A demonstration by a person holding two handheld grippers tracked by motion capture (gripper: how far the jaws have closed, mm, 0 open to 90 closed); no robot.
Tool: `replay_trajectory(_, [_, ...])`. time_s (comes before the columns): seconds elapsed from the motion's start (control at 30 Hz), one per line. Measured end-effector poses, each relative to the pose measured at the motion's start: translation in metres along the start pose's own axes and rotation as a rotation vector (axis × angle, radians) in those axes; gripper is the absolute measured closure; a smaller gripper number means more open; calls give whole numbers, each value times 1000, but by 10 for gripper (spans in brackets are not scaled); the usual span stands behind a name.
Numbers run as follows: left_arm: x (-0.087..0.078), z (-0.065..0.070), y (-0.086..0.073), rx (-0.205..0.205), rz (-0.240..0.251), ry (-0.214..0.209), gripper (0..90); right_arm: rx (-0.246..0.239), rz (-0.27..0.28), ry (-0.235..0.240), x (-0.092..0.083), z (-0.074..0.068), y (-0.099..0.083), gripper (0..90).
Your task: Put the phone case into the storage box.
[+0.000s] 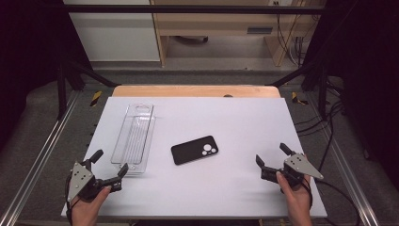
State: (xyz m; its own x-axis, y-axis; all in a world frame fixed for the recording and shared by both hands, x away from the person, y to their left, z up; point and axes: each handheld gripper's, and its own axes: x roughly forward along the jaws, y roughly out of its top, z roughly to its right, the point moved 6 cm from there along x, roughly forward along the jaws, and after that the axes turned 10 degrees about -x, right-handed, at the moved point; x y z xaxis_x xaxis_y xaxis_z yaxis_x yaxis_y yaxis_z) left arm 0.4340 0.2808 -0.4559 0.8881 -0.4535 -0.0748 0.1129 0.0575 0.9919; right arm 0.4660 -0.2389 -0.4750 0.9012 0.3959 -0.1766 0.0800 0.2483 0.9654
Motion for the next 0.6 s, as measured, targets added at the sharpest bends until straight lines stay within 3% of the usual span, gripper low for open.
replay_trajectory(0.17, [1,1,0,-3,-1,0,7,13,-7,16,1,0,-2,24])
replay_trajectory(0.37, [-2,-1,-1,1,4,10,8,69,-23,69,5,-6,-2,28])
replay_trajectory(0.47, [-3,-4,-1,-9,9,23,8,82,-56,89,7,-7,-5,27])
replay_trajectory(0.6, [-4,-6,-1,-20,10,34,9,65,-68,67,10,-8,-6,48])
